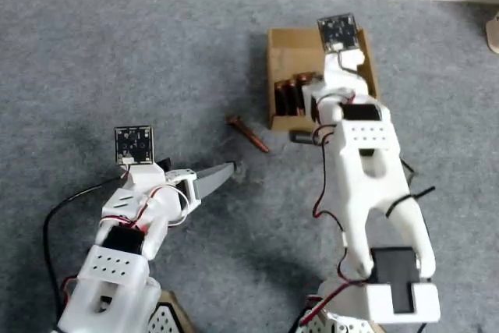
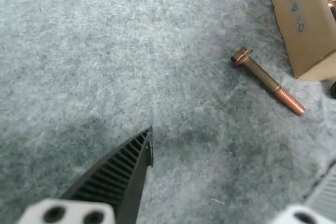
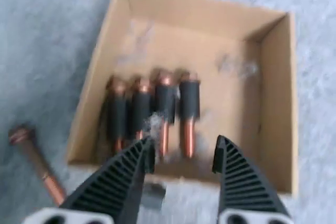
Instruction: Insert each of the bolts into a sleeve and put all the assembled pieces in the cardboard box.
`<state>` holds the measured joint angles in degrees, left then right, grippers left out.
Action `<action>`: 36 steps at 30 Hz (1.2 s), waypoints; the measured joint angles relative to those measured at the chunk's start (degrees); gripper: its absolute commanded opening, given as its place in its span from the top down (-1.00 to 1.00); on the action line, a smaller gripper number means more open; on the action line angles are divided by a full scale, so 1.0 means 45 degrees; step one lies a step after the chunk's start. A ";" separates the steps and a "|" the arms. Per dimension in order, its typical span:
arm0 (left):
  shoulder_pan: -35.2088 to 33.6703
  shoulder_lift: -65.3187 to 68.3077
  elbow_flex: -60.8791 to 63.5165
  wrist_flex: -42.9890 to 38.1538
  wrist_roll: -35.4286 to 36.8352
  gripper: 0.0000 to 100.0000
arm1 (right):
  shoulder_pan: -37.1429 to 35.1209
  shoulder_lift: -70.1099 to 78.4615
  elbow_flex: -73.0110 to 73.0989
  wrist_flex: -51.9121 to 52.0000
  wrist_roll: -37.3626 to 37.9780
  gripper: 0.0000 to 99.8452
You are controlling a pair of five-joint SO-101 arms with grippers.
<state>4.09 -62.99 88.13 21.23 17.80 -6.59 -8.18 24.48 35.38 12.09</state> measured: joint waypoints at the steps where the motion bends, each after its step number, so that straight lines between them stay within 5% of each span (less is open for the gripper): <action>1: 0.0000 0.0000 0.0000 0.0000 0.0000 0.07 | 0.0000 -0.0195 0.0215 0.0313 0.0000 0.67; 8: 0.0000 0.0000 0.0000 0.0000 0.0000 0.07 | -0.0059 -0.1270 0.0547 0.3653 0.1661 0.67; 20: 0.0020 0.0000 0.0000 0.0000 0.0000 0.07 | -0.0586 -0.1192 0.1719 0.3985 1.0315 0.67; 27: -0.0547 0.0000 0.0000 0.0000 0.0000 0.07 | -0.0645 -0.0039 0.2247 0.2051 1.2132 0.67; 36: -0.1504 0.0000 0.0000 0.0000 0.0000 0.07 | -0.0821 0.1582 0.2247 0.0430 1.2308 0.67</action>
<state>-2.68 -62.99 88.13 21.23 17.80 -10.29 -1.05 34.59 37.32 67.47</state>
